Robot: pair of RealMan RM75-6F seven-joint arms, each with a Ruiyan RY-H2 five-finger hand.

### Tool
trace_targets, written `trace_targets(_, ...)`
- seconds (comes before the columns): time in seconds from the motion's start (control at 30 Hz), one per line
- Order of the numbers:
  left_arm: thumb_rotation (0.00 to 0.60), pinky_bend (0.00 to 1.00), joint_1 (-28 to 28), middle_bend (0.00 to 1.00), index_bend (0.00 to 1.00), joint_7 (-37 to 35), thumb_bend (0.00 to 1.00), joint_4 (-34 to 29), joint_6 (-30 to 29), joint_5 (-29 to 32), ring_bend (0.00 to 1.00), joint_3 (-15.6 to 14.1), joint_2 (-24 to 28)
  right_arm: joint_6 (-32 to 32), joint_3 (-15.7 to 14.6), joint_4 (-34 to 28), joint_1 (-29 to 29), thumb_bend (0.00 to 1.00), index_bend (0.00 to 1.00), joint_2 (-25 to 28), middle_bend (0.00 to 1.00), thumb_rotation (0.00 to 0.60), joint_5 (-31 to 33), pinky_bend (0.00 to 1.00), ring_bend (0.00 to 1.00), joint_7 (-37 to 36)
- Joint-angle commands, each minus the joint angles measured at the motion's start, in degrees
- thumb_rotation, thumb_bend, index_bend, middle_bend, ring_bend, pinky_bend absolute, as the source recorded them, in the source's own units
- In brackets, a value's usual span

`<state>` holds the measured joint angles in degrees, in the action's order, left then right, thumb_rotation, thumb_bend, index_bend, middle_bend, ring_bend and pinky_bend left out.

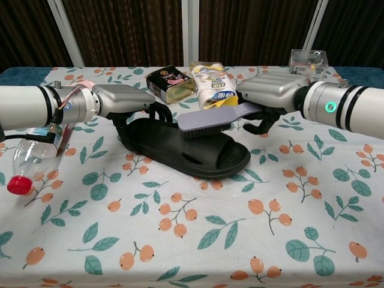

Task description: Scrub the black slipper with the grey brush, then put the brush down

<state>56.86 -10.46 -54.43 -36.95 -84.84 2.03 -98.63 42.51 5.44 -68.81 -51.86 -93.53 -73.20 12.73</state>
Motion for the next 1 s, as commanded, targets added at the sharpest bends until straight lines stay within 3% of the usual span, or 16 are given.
trace_targets(0.03,0.600,0.23,-0.15,0.48,0.44,0.29,0.24,-0.10,-0.09,0.14,0.33,-0.12,0.08,-1.58,-0.62,0.19,-0.54,0.35,1.00,-0.77,0.98,0.600,0.23,1.00,1.00,1.06)
trace_targets(0.27,0.600,0.23,-0.40,0.48,0.44,0.60,0.24,0.16,-0.21,0.42,0.33,-0.29,-0.06,-2.47,-5.00,-6.48,1.43,0.36,1.00,4.73,0.98,0.600,-1.27,1.00,1.00,3.92)
trace_targets(0.37,0.600,0.23,-0.38,0.48,0.43,0.85,0.24,0.11,-0.35,0.39,0.33,-0.30,-0.02,-0.90,-4.60,-8.96,2.21,0.36,1.00,6.61,0.98,0.600,-2.13,1.00,1.00,2.08)
trace_targets(0.5,0.600,0.23,-0.24,0.48,0.43,1.54,0.24,-0.06,-0.30,0.38,0.33,-0.35,-0.11,1.95,-1.70,-7.34,2.07,0.36,1.00,5.78,0.98,0.600,-2.43,1.00,1.00,0.51)
trace_targets(0.7,0.600,0.23,-0.34,0.48,0.43,2.48,0.24,-0.13,-0.29,0.77,0.33,-0.31,-0.29,0.35,0.86,-1.21,-0.30,0.35,1.00,0.75,0.98,0.600,-0.07,1.00,1.00,2.70)
trace_targets(0.87,0.600,0.23,-0.37,0.48,0.43,3.01,0.24,-0.22,-0.31,1.17,0.33,-0.06,-0.35,-1.09,0.46,1.35,-0.90,0.35,1.00,-2.12,0.98,0.600,1.30,1.00,1.00,4.98)
trace_targets(1.0,0.600,0.23,-0.27,0.48,0.43,3.10,0.24,-0.34,-0.24,1.20,0.33,-0.02,-0.10,-2.06,-1.52,-0.88,0.03,0.36,1.00,-0.19,0.98,0.600,0.99,1.00,1.00,5.49)
